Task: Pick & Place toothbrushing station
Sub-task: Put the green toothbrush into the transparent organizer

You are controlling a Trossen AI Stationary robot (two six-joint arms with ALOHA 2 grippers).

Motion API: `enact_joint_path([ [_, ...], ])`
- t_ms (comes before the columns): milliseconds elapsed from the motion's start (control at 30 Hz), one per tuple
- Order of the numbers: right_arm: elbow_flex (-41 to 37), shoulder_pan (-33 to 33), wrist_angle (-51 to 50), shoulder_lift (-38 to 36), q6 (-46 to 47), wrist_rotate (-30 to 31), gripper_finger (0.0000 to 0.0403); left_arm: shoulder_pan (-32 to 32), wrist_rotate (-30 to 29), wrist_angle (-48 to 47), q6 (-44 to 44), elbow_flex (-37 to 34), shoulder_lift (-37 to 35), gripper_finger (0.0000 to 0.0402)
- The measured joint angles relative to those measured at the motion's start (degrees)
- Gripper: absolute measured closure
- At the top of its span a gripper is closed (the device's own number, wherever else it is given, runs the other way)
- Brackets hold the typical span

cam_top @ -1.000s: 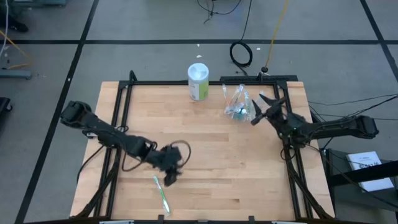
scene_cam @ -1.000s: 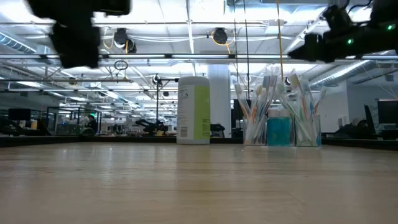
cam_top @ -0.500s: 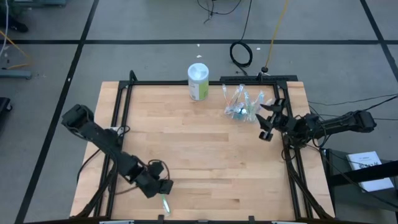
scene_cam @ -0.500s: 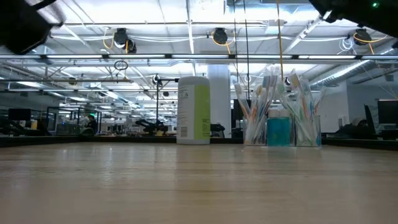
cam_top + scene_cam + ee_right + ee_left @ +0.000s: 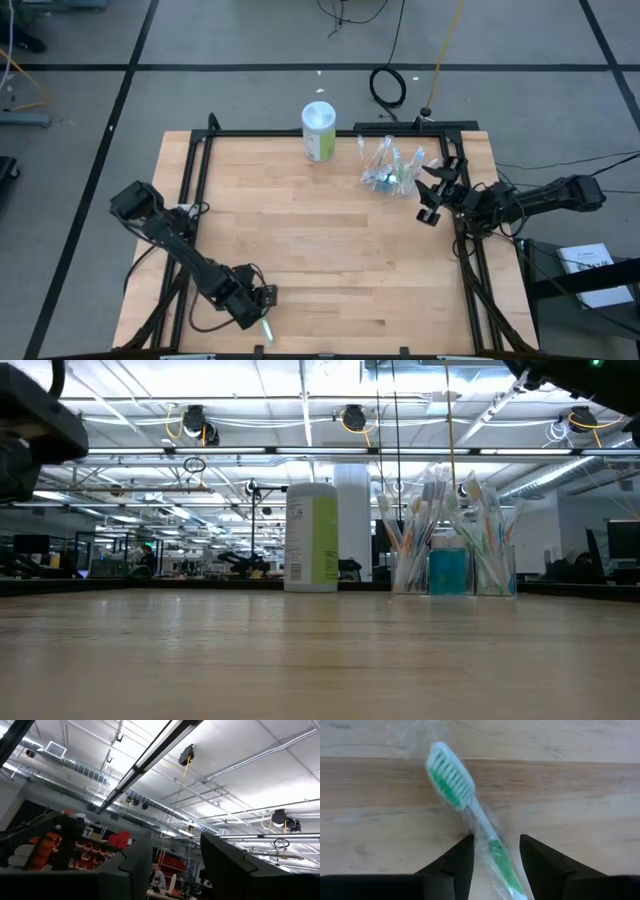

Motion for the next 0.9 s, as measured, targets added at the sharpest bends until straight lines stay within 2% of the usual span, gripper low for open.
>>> enact_joint_path([
  [133,3.5,0.0,-4.1,3.6,2.4,-0.1,0.0248,0.1,1.6,0.4,-0.3,0.2,1.6,0.0241],
  [267,9.4,0.0,-14.3,8.4,4.8,-0.1,0.0248,0.7,1.3,-0.8,2.6,0.3,1.9,0.0245],
  [333,12.7,0.0,-19.3,10.9,6.4,-0.1,0.0248,1.5,1.8,-2.0,4.7,0.3,2.0,0.0259],
  [433,16.6,0.0,-25.2,14.2,8.6,-0.1,0.0248,3.0,0.5,-3.2,8.7,0.2,2.0,0.0301],
  [633,19.2,-0.4,-29.3,18.2,13.3,0.0,0.0248,6.3,-11.6,-1.3,21.7,-0.2,0.7,0.0390],
  [733,19.2,-1.3,-30.1,18.4,17.2,0.1,0.0248,7.8,-19.2,-1.4,28.6,-0.2,-2.6,0.0388],
  [900,19.2,-3.0,-35.0,17.9,23.0,-0.1,0.0248,11.6,-33.3,0.5,47.5,-0.1,-8.1,0.0398],
])
